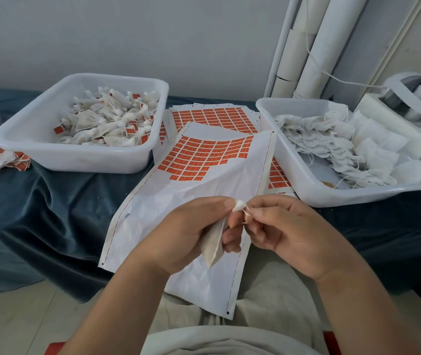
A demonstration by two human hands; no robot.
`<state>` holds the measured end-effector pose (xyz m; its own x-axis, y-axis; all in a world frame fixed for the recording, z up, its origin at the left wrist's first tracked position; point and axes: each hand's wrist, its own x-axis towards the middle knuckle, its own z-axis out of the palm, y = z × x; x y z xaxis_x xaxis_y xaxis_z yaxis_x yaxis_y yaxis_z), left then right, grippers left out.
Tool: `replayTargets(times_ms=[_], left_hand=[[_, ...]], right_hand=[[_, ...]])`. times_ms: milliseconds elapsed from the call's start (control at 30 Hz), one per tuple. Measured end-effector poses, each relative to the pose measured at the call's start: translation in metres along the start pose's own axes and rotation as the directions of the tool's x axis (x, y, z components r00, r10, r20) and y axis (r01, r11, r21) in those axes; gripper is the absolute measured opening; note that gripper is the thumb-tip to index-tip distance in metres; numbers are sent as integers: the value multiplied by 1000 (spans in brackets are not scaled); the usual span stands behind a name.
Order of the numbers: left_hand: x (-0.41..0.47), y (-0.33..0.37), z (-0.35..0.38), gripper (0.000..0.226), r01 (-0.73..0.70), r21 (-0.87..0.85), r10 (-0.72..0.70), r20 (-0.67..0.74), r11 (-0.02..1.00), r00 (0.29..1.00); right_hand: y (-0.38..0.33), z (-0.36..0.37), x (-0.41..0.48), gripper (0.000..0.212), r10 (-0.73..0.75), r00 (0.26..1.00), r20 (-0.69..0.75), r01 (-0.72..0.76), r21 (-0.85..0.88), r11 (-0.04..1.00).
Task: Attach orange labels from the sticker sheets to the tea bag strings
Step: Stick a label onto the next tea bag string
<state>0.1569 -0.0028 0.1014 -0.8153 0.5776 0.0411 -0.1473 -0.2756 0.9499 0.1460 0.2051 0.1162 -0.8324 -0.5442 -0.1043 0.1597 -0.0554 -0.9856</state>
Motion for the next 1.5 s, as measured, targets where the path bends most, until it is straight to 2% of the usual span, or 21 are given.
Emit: replayTargets(times_ms=[67, 133, 233, 367, 433, 533, 667, 833, 1000, 1100, 1200, 1333, 1400, 1500], left_hand=[[1, 0, 1, 33, 17, -43, -15, 34, 999, 999], [0, -1, 0, 33, 27, -40, -25, 52, 999, 998], [-1, 0, -1, 36, 26, -18, -24, 67, 1000, 997], [1, 0, 0, 35, 27, -19, -26, 54, 999, 998], [1, -1, 1, 36, 31, -46, -28, 52, 998, 998], [1, 0, 2, 38, 15, -45, -14, 34, 999, 999], [1, 1, 4, 38, -10, 14, 11, -30, 1000, 1000], [1, 2, 5, 40, -31, 113, 41, -90, 993, 995], [1, 0, 7, 40, 7, 203, 28, -167, 979, 986], [1, 1, 8, 39, 27, 220, 17, -193, 975, 981], [0, 4, 14, 32, 0, 303, 50, -156, 953, 986], [1, 5, 19, 20, -49, 469, 170, -219, 882, 961], [1, 7, 17, 22, -72, 509, 217, -233, 858, 948], [-1, 11, 14, 32, -95, 550, 245, -207, 830, 947]], right_hand=[[-2, 0, -4, 22, -12, 1000, -6, 12, -61, 998], [-8, 0, -10, 28, -38, 998, -43, 27, -231, 973], [-19, 3, -20, 25, -162, 984, -80, 91, -557, 826], [-24, 14, -27, 9, -390, 908, -154, 155, -741, 653], [-23, 18, -26, 6, -462, 870, -169, 168, -781, 601], [-22, 20, -24, 3, -519, 835, -181, 191, -790, 583], [-20, 19, -24, 11, -551, 830, -87, 210, -866, 453], [-17, 19, -20, 18, -606, 795, -34, 245, -895, 372], [-9, 15, -14, 22, -711, 701, 57, 242, -957, 162], [-7, 16, -13, 23, -757, 649, 72, 182, -981, 62], [-10, 20, -14, 22, -723, 691, 32, 118, -991, 69], [-17, 20, -23, 15, -500, 864, -55, -3, -994, 105], [-19, 17, -26, 13, -412, 908, -77, 7, -980, 198], [-22, 15, -27, 11, -435, 892, -123, 59, -922, 383]])
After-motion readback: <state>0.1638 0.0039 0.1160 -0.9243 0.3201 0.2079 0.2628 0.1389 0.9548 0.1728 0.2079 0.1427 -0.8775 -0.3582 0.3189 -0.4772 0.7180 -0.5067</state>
